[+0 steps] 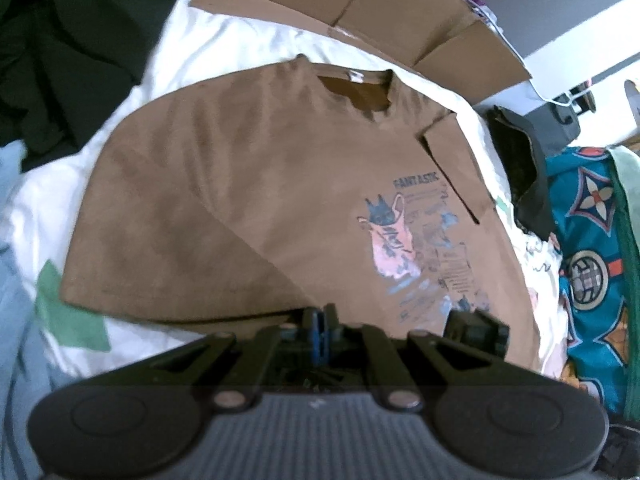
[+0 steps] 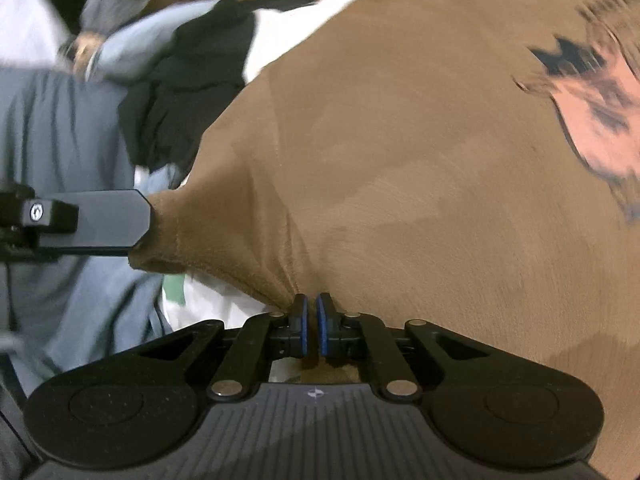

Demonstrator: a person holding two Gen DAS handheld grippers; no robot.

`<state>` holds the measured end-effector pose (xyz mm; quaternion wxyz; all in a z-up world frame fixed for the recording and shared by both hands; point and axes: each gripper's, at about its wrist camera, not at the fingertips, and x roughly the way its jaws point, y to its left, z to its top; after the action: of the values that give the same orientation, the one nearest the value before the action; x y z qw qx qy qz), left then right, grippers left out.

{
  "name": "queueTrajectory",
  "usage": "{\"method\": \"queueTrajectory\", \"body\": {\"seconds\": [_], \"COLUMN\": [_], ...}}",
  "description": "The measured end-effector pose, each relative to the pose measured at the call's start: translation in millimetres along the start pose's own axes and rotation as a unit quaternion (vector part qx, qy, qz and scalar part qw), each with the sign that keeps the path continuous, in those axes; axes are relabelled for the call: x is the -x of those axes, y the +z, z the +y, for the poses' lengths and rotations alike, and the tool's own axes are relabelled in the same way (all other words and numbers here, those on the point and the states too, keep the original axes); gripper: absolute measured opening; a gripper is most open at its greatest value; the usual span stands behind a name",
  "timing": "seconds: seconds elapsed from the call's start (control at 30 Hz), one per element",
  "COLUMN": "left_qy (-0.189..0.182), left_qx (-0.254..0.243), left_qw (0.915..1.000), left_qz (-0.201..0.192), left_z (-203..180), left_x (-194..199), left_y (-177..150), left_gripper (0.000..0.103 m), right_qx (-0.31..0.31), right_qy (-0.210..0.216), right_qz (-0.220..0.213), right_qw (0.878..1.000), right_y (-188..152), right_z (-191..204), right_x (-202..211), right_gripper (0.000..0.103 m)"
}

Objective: Fold clothes

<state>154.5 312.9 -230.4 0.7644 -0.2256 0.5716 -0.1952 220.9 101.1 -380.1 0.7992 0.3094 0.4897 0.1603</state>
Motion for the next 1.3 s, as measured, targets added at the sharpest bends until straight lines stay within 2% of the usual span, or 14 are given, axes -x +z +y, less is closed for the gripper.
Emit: {"method": "queueTrajectory", "body": {"seconds": [0.17,0.3,0.43,0.63,0.77,0.8,1.0,1.17,1.3], "left_qy": [-0.005,-0.004,0.003,0.016,0.014,0.013,0.018,0.025,0.058], "left_qx": [-0.018,-0.029,-0.031,-0.034,-0.040,-0.043,-0.041,-0.024,-0.017], "left_qw": [0.9998,0.9995,0.9994,0.9987,0.9975,0.9970,0.9971,0.9984,0.9978], "left_qz": [0.008,0.013,0.017,0.035,0.056,0.063,0.061,0.045,0.026], "left_z": [-6.3,-9.9,-13.9,-25.4,-29.3,-29.9,-26.3,-17.8,-2.8], "left_x": [-12.6,-20.5,-30.5,-53.3,-68.9,-72.5,-64.1,-37.9,-20.5], "left_y": [9.3,15.8,23.5,30.4,31.6,31.3,30.2,34.8,37.9], "left_gripper": [0.002,0.002,0.002,0.002,0.003,0.004,0.040,0.044,0.045], "right_qx": [-0.049,-0.052,-0.044,-0.010,-0.017,-0.021,-0.028,-0.028,-0.031], "right_qy": [0.004,0.005,0.012,0.020,0.024,0.025,0.022,0.005,-0.001], "right_qz": [-0.020,-0.028,-0.009,0.013,-0.006,-0.010,-0.019,-0.032,-0.043], "right_qw": [0.999,0.998,0.999,1.000,1.000,0.999,0.999,0.999,0.999], "right_y": [-11.8,-18.7,-11.6,-1.7,3.3,3.7,-1.1,1.1,5.0], "right_z": [-6.3,-7.3,-8.2,-6.0,-9.3,-10.8,-15.0,-17.6,-20.1], "right_x": [4.1,5.8,6.7,14.5,19.8,20.5,24.5,32.8,38.9], "right_gripper": [0.011,0.011,0.012,0.027,0.044,0.044,0.044,0.045,0.045]}}
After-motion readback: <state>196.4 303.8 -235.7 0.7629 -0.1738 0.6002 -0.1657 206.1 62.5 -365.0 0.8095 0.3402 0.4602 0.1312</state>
